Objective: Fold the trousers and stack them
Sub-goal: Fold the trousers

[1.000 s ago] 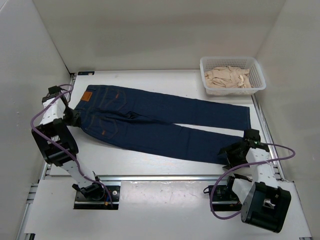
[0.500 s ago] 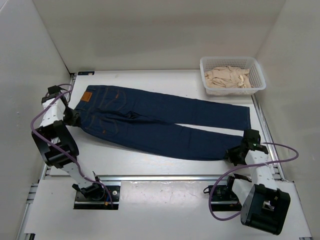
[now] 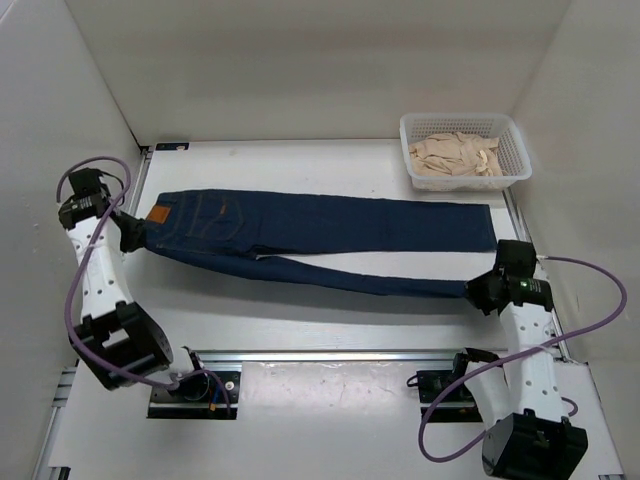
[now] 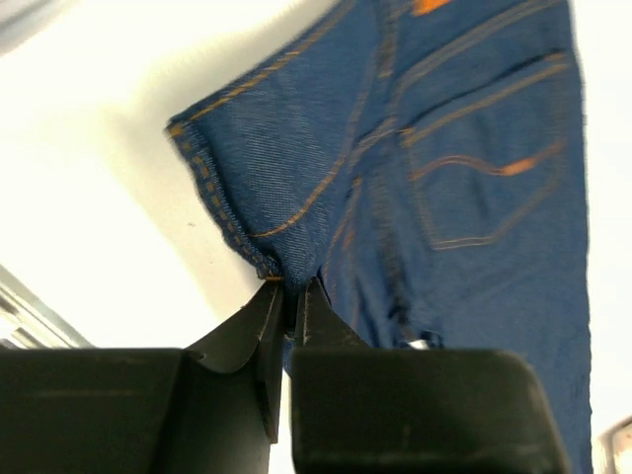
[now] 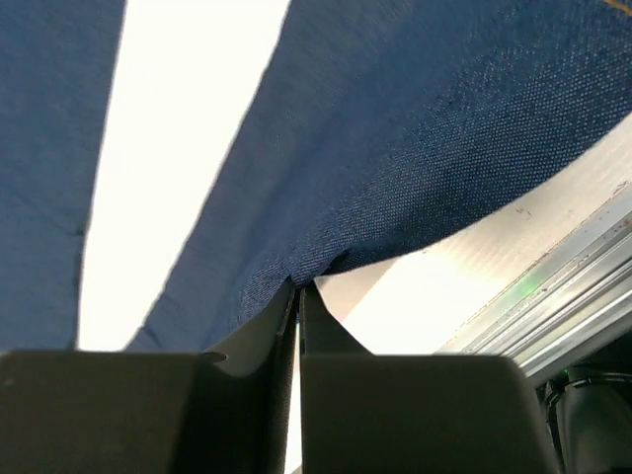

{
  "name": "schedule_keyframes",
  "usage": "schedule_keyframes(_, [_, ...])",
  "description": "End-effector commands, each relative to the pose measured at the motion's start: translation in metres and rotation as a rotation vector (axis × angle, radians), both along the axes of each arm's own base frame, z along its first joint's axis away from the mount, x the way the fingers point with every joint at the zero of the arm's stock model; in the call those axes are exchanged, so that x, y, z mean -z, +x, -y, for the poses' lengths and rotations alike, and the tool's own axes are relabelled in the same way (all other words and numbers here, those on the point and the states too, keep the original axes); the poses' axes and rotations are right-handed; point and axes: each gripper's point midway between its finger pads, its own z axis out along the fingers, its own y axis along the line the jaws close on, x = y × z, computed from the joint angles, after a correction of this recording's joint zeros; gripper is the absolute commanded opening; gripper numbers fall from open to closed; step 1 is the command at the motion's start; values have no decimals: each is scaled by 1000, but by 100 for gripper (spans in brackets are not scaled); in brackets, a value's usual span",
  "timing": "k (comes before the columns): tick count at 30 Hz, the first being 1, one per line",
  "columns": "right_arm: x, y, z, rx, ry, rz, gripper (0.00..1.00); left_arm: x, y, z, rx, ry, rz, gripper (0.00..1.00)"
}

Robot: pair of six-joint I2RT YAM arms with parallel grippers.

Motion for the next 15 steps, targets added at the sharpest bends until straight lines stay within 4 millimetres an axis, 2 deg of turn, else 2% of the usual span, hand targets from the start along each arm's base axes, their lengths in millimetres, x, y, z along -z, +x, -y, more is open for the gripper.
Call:
schedule_keyframes(1, [-23, -3, 24, 37, -135, 2, 1, -33, -12, -19, -26, 127, 56, 11])
schedule_keyframes(2, [-35, 3, 28, 36, -157, 23, 1, -44, -11, -20, -18, 142, 73, 11])
schedule_keyframes(4, [-47, 14, 36, 44, -195, 44, 1, -49, -3, -24, -7, 151, 76, 11])
schedule_keyframes(5, [-62, 23, 42, 41, -228, 76, 1, -51, 3, -23, 4, 153, 79, 11])
schedule_keyframes(9, [-83, 62, 50, 23, -264, 167, 1, -54, 34, -28, 34, 132, 79, 11])
schedule_keyframes(12, [-85, 91, 52, 34, -250, 197, 1, -57, 50, -31, 23, 142, 72, 11])
schedule_keyframes(13, [-86, 100, 54, 35, -251, 205, 1, -47, 54, -30, 19, 130, 39, 11])
schedule_keyframes(15, [-82, 122, 57, 54, -238, 213, 1, -41, 60, -29, 20, 119, 29, 11])
